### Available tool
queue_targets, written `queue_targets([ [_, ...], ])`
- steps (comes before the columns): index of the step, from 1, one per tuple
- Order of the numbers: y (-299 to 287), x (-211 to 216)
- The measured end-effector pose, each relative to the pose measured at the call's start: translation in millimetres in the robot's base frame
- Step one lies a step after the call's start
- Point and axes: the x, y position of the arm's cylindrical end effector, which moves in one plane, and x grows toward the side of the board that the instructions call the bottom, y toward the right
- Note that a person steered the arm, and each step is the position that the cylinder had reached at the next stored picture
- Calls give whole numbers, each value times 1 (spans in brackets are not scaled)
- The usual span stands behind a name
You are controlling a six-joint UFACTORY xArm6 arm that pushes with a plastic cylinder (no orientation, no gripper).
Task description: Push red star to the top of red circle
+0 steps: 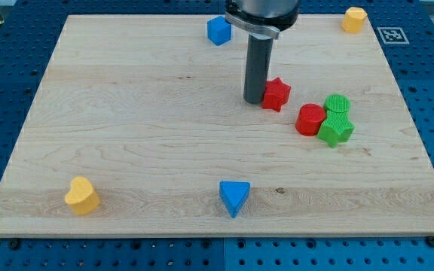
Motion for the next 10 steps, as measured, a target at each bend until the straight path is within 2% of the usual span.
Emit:
queue_targets([
  [2,26,-8],
  [6,34,-70],
  [7,54,-71],
  [8,54,-45],
  [10,63,-36],
])
